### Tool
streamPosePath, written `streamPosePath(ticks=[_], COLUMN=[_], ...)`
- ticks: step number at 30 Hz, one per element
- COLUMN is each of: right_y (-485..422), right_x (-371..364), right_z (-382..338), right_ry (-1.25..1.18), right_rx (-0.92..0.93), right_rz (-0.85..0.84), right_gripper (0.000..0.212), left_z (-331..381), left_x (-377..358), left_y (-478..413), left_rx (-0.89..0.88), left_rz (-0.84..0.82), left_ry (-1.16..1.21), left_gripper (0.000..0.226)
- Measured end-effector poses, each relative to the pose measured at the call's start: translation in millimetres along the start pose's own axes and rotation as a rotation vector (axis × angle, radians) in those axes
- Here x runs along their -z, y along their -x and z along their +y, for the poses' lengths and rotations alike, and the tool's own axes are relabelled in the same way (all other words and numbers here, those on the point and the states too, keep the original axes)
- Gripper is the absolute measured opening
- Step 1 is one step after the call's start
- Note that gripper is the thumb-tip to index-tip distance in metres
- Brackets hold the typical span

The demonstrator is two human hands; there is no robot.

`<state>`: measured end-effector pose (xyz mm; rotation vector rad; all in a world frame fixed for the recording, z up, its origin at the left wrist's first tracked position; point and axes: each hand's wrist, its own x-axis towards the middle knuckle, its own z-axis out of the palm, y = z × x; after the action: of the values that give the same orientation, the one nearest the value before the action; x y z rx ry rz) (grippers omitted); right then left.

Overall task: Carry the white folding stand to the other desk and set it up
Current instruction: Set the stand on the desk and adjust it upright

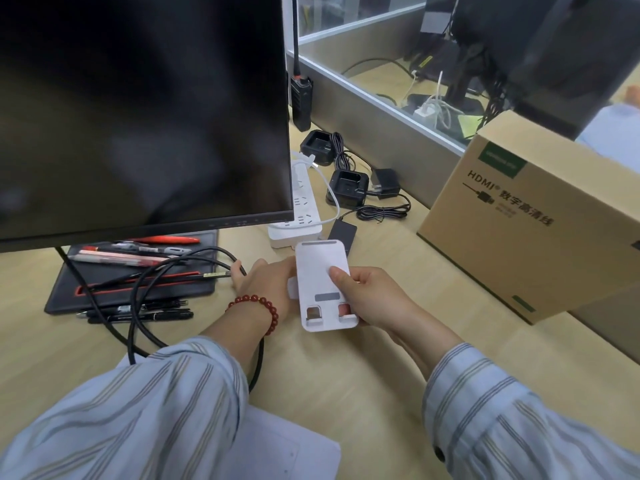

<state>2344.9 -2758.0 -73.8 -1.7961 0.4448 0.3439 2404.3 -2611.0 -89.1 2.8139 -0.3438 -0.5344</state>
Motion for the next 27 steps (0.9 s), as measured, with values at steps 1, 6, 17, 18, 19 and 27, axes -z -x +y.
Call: streamPosePath(ticks=[1,6,17,18,19,27], right_y=[-2,-2,-2,-2,-2,-8], right_x=[-1,-13,-18,-18,-18,-24], right_z=[2,23,38,34,28,7], right_ry=[0.057,0.252,0.003,-0.05,-0.09,-0.124], right_rx=[-0.027,-0.071,0.167,0.202,0.237,0.416], right_rz=[0.002,0.012,0.126,0.141,0.159,0.357], right_gripper=[0.037,0.044,0.035,0.033,0.03,0.042], left_z=[0,-1,-5,-4,-3,1], left_x=[0,-2,-4,-3,-2,4], left_y=[-1,-3,-9,-7,-4,4], left_rx=[-0.001,-0.024,-0.019,-0.023,-0.025,-0.027], left_rz=[-0.016,-0.04,-0.006,0.007,0.016,-0.014], left_ry=[-0.014,-0.05,-0.027,-0.032,-0.039,-0.104], left_gripper=[0.029,0.046,0.059,0.049,0.039,0.018])
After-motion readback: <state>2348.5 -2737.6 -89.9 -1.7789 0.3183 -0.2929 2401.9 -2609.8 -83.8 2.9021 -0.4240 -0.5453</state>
